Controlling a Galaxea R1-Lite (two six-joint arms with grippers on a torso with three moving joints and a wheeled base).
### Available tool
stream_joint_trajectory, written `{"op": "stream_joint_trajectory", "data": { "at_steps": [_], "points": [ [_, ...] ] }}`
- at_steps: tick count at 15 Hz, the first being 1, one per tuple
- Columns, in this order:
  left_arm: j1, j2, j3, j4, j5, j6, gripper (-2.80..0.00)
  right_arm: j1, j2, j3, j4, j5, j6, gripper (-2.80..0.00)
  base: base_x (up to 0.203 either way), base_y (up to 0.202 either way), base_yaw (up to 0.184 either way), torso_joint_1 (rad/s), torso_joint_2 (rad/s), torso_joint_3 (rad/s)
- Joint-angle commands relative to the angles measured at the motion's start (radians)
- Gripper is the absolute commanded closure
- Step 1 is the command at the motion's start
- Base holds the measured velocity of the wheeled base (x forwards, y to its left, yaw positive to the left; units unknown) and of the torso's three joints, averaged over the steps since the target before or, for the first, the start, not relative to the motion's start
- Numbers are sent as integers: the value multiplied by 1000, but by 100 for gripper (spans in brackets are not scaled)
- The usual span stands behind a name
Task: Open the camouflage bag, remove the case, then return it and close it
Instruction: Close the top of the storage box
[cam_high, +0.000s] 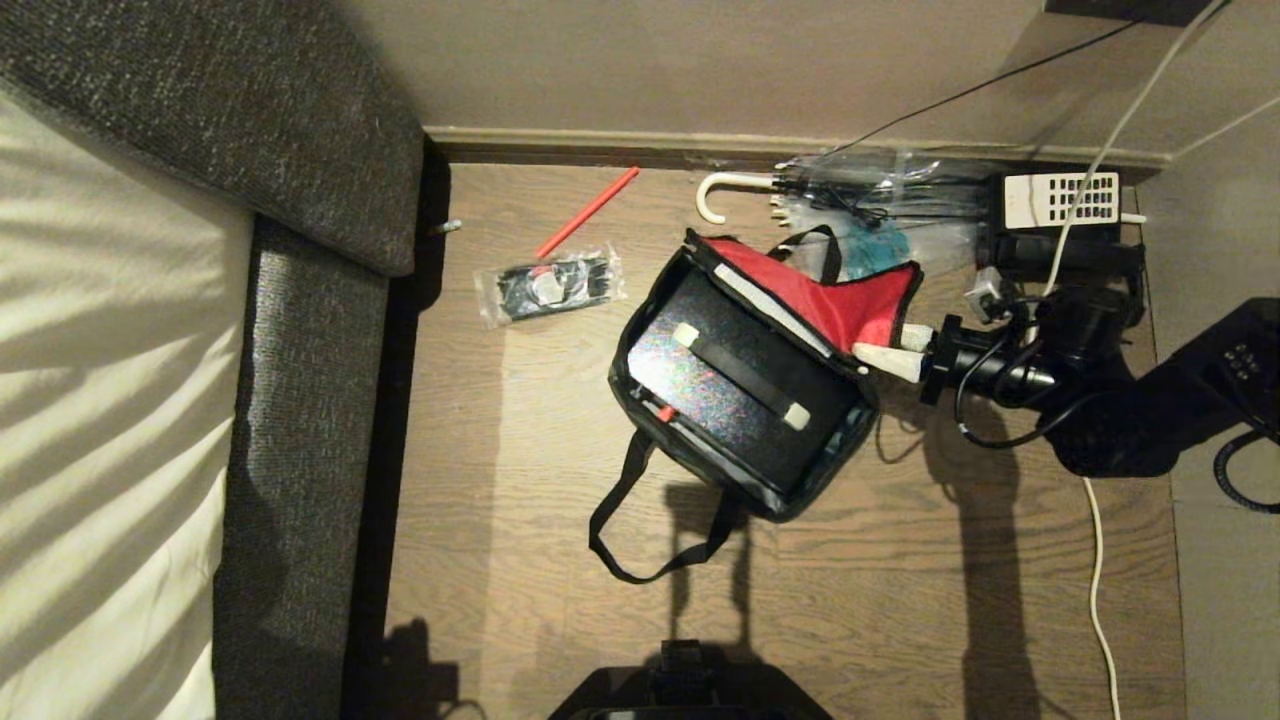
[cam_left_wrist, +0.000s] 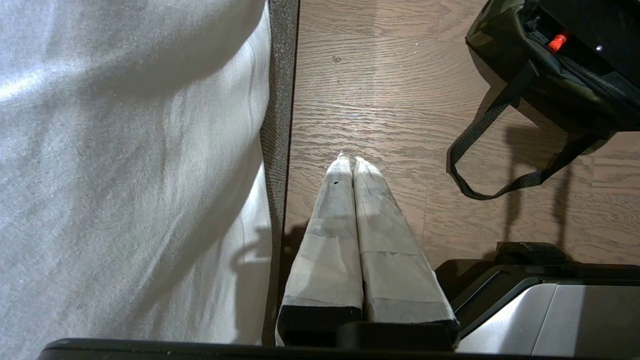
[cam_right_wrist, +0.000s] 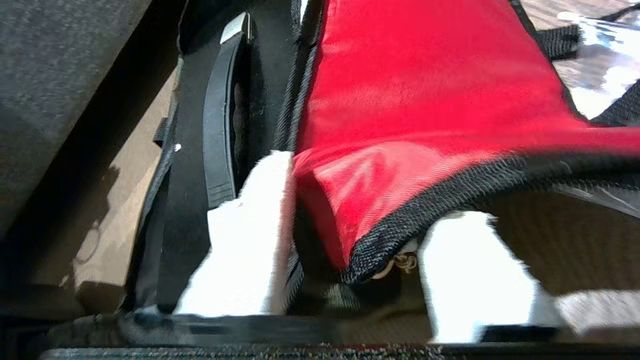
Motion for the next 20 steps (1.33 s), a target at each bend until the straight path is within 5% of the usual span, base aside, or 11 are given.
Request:
{"op": "stream_joint_trajectory", "data": {
  "at_steps": [1,11,18,20],
  "points": [
    [0,0,2,0,0,0,0,-28,-37,-4,38,25,-3,-280,0,0,0,0,0,0],
    [0,0,2,0,0,0,0,-198,-320,106,428,141,-5,-280,0,0,0,0,0,0],
    [0,0,2,0,0,0,0,-208,-448,277,865,209,2,-280,0,0,0,0,0,0],
    [0,0,2,0,0,0,0,-204,-459,283,923,287,5,-280,0,0,0,0,0,0]
  ]
}}
